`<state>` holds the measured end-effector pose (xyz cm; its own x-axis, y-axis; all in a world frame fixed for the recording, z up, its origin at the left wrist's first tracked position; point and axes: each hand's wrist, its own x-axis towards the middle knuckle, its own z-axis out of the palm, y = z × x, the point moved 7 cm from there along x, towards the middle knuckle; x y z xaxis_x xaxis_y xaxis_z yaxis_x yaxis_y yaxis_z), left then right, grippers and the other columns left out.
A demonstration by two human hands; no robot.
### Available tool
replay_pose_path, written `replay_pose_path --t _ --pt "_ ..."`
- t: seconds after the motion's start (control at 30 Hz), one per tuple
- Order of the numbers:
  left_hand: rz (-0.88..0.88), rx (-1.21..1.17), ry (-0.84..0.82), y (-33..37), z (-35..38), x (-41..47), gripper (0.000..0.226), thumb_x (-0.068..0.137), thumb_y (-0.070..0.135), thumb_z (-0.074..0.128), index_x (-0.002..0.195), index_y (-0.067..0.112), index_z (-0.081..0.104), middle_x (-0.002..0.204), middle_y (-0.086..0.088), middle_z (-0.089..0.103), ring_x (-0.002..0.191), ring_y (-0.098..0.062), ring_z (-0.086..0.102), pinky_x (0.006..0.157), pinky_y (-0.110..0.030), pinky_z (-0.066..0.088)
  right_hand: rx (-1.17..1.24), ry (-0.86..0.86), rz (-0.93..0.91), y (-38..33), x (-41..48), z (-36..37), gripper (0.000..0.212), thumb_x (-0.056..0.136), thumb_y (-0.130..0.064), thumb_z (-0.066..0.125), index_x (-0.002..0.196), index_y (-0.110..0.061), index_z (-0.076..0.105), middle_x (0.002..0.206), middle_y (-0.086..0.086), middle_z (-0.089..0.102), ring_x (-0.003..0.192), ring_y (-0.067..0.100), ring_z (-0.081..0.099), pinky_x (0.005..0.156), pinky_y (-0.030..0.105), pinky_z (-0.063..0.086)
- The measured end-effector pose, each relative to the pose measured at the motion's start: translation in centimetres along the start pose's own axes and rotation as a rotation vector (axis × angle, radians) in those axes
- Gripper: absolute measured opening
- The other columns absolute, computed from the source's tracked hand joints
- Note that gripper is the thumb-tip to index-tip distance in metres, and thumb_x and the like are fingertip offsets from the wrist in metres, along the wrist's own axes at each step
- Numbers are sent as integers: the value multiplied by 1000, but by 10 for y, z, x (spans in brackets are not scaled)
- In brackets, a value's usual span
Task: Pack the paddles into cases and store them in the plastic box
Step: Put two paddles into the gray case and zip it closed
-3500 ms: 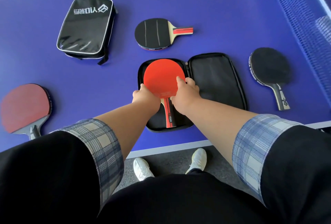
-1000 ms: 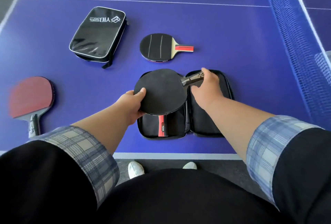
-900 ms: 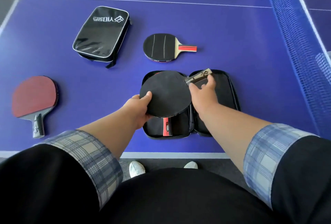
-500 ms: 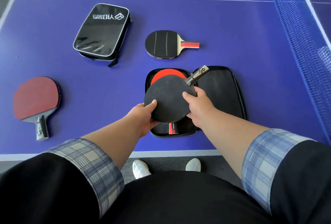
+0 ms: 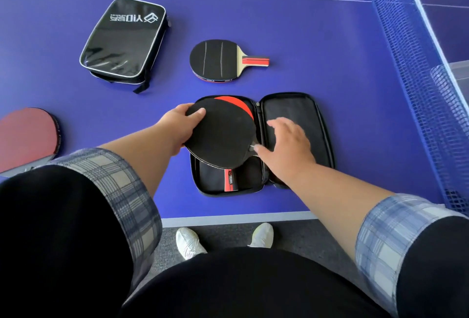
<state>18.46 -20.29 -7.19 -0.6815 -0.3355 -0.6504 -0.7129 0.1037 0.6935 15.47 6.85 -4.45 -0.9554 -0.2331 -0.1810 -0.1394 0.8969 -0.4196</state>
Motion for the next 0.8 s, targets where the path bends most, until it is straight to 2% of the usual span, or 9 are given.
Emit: replay_pose_path --t 0.1,0.17,0.23,0.33,0.4,0.43,0.57,0.7,0.8 --pt "10 -62 -37 6 12 0 44 86 57 64 126 42 58 115 9 64 102 -16 64 78 -35 58 113 -375 19 8 -2 17 78 89 -43 66 154 -33 24 135 -2 58 112 19 60 98 38 46" --pt "15 -82 37 11 13 -3 38 86 60 58 121 47 58 110 11 63 94 -15 63 67 -30 54 105 -386 28 8 -5 18 84 91 -39 64 156 -39 9 125 -7 59 98 14 62 86 34 48" --pt "-38 -142 185 11 8 -7 42 86 64 49 125 48 52 109 10 60 91 -19 61 69 -34 55 113 -362 51 2 -10 20 87 93 -38 62 156 -41 2 118 -6 61 91 13 62 81 34 50" --pt "-99 -264 266 6 12 -11 50 86 61 50 131 39 50 117 6 60 105 -27 63 93 -45 53 240 -315 173 -9 -18 28 88 94 -34 63 158 -33 2 121 1 62 107 20 62 87 32 48" --pt "-37 -197 227 2 27 -15 36 87 55 54 117 36 54 106 9 62 101 -25 65 89 -41 54 335 -280 263 -18 -21 36 99 90 -32 68 158 -26 -4 120 -2 62 111 21 61 92 33 48" --pt "-12 -160 208 0 34 -18 37 87 52 57 119 34 52 104 10 62 99 -23 64 84 -37 53 362 -269 295 -21 -22 41 104 88 -31 70 158 -22 -7 124 -1 62 112 21 61 95 36 49" --pt "4 -5 147 -6 40 -17 70 90 44 61 151 33 27 127 5 57 99 -25 63 82 -35 51 467 -278 399 -31 -24 60 105 85 -26 75 159 -18 0 137 4 58 123 24 56 103 40 46" --pt "-38 341 -6 -5 37 -8 78 96 41 55 158 34 8 131 -1 55 93 -31 70 85 -44 58 597 -279 533 -37 -27 71 94 85 -22 74 156 -22 12 131 6 58 106 23 61 76 27 48" --pt "-4 401 -23 -4 35 -1 76 98 34 55 158 31 9 140 -2 52 99 -31 69 88 -44 57 638 -266 580 -41 -25 75 81 84 -22 76 147 -18 26 127 8 58 101 23 61 80 32 50"
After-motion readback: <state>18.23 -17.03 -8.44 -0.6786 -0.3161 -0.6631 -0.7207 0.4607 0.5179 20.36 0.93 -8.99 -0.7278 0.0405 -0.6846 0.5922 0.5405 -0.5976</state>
